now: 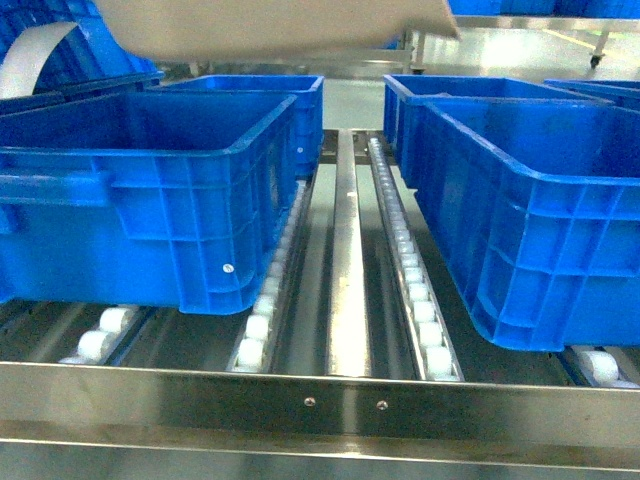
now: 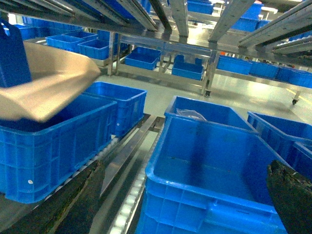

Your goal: Place part in tray to right shelf

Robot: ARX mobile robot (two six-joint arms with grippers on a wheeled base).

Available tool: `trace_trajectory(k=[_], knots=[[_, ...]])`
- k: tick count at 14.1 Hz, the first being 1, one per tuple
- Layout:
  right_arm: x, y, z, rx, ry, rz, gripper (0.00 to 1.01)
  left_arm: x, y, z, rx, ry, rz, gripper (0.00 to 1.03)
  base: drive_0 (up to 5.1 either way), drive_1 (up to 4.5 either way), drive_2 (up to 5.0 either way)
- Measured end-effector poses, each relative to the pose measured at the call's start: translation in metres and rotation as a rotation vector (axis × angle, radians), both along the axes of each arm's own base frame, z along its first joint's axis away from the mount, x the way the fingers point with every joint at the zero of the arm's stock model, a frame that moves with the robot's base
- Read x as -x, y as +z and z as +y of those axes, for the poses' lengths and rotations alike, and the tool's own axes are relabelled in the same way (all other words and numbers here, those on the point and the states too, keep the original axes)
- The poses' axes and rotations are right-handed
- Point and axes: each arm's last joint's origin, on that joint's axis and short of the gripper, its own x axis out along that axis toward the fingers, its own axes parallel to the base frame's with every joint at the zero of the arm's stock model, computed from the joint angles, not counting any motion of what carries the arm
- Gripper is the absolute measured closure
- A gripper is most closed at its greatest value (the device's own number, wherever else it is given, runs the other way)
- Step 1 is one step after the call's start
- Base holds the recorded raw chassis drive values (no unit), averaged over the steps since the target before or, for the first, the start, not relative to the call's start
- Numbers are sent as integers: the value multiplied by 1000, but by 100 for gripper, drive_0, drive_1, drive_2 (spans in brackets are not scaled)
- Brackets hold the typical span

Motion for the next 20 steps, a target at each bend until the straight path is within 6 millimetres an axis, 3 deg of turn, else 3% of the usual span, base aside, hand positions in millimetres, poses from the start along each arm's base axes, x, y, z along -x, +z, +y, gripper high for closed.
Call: trace_trajectory(k=[1, 3, 5, 7, 10, 15, 17, 19, 20], knots=[[0, 0, 0, 0, 0, 0, 3, 3, 13, 16, 2, 96, 6, 91, 0, 0, 0], [0, 0, 0, 0, 0, 0, 3, 5, 17, 46, -37, 342, 76, 91, 0, 0, 0], [0, 0, 0, 0, 0, 0, 3, -9, 22, 64, -164, 587, 125, 91, 0, 0, 0], [0, 0, 0, 0, 0, 0, 3, -26, 35, 62, -320, 689, 101, 91, 0, 0, 0], [0, 0, 0, 0, 0, 0, 3, -41, 34, 55, -569, 745, 153, 91, 0, 0, 0], [0, 0, 0, 0, 0, 0, 3, -39, 39, 53, -627, 745, 155, 91, 0, 0, 0], [0, 0, 0, 0, 0, 0, 3, -17, 46, 55, -609, 690, 122, 91, 0, 0, 0], [0, 0, 0, 0, 0, 0, 3, 34, 55, 63, -654, 694, 74, 91, 0, 0, 0], [0, 0, 0, 0, 0, 0, 3, 87, 51, 79, -710, 697, 110, 91, 0, 0, 0]])
